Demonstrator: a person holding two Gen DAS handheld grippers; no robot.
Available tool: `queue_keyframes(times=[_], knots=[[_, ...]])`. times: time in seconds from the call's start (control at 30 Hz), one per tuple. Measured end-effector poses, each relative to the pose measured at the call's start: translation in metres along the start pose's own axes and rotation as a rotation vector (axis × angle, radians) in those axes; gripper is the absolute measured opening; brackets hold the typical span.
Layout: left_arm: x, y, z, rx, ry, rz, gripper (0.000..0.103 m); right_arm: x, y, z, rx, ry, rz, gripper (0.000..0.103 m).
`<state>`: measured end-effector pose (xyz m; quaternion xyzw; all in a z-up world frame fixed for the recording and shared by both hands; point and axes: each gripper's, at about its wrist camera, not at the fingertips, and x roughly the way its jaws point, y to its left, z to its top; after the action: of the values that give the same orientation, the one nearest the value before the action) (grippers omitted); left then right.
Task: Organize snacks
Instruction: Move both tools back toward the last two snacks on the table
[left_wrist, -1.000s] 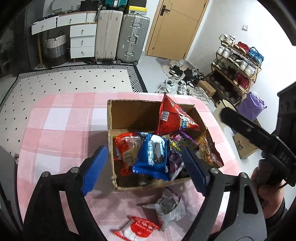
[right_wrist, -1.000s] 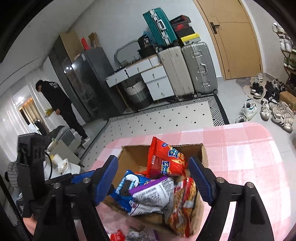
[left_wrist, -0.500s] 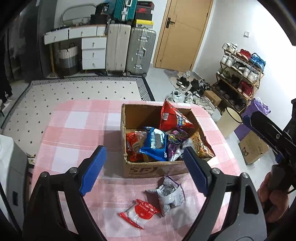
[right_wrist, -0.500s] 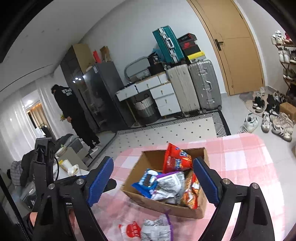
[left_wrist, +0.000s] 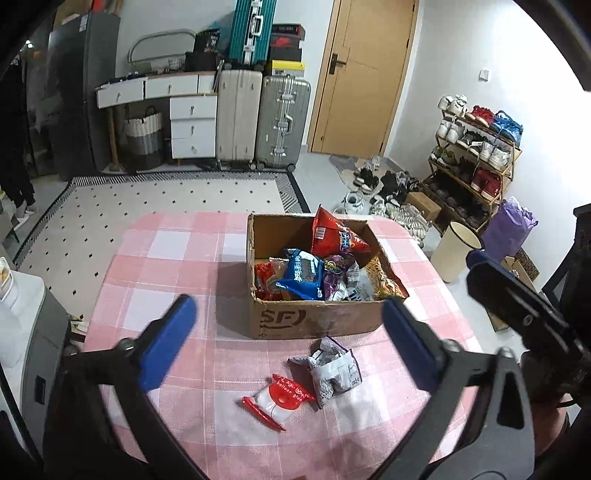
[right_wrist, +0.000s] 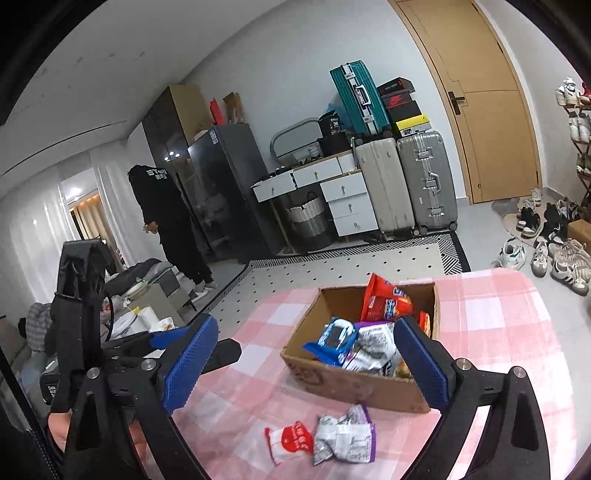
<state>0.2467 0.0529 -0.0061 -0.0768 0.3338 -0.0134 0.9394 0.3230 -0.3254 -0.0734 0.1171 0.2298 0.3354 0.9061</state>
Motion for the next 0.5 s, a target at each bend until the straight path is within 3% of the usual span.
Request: queue_keyframes(times=[0.23,0.5], knots=[[-0.018,-0.004,-0.026,-0.009,-0.04,0.017,0.102,-0.007,0.002,-0.02,0.0,0.012,-0.027,0.101],[-0.008,0.001,-0.061,-0.03,0.005,0.025,0.102,-0.001,-0.005,-0.053,0.024,0.067,-0.054,0.102]])
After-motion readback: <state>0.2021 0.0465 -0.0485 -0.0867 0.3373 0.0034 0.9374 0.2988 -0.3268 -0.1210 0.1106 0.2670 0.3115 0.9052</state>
